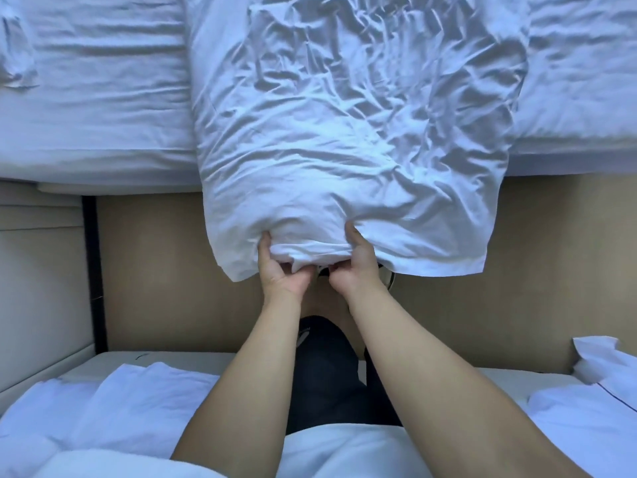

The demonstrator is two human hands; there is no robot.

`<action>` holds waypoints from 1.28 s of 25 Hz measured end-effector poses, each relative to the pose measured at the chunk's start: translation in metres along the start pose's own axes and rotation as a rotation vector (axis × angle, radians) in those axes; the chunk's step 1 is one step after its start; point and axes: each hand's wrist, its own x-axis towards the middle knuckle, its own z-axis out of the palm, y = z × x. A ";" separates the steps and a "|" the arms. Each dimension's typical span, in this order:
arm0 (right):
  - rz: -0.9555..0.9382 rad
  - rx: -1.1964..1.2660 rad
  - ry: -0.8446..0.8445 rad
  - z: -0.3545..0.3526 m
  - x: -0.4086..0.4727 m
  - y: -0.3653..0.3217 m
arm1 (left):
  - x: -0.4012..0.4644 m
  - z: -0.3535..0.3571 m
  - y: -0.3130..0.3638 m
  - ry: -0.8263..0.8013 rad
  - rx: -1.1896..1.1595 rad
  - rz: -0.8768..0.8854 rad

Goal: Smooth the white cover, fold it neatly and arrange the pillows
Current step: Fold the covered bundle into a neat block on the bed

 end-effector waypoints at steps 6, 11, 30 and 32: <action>-0.016 0.186 0.028 -0.019 0.003 -0.050 | 0.006 -0.006 0.025 -0.094 0.135 0.167; -0.178 0.308 0.197 -0.045 0.017 -0.103 | 0.006 -0.023 0.058 0.004 0.324 0.271; -0.522 -0.304 0.556 -0.040 -0.057 -0.116 | -0.032 0.024 0.024 0.472 0.640 1.010; -0.589 -0.292 0.508 -0.031 -0.058 -0.106 | -0.035 0.027 0.015 0.454 0.700 1.049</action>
